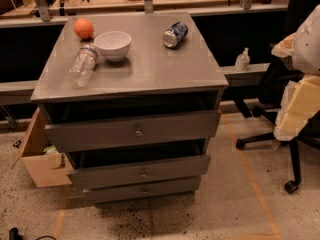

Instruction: Open top drawer

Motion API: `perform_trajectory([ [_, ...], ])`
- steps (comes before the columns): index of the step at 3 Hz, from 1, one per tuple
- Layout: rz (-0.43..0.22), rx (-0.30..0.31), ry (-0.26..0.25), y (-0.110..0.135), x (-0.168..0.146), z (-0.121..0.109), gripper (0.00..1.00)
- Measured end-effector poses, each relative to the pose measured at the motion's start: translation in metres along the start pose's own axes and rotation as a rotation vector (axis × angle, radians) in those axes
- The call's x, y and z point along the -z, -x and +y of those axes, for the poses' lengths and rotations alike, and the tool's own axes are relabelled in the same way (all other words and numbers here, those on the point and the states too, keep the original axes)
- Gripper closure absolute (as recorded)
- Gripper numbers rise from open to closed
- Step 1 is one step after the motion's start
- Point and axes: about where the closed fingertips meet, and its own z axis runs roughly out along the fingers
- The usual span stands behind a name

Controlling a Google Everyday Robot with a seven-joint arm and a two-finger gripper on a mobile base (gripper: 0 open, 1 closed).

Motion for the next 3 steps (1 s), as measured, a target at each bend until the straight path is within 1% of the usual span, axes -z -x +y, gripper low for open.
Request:
perform_trajectory([
  [1, 0.000, 0.000, 0.000, 0.000, 0.000, 0.000, 0.00],
  [2, -0.056, 0.043, 0.013, 0.009, -0.023, -0.007, 0.00],
  [3, -0.141, 0.105, 0.047, 0.019, -0.072, -0.013, 0.00],
])
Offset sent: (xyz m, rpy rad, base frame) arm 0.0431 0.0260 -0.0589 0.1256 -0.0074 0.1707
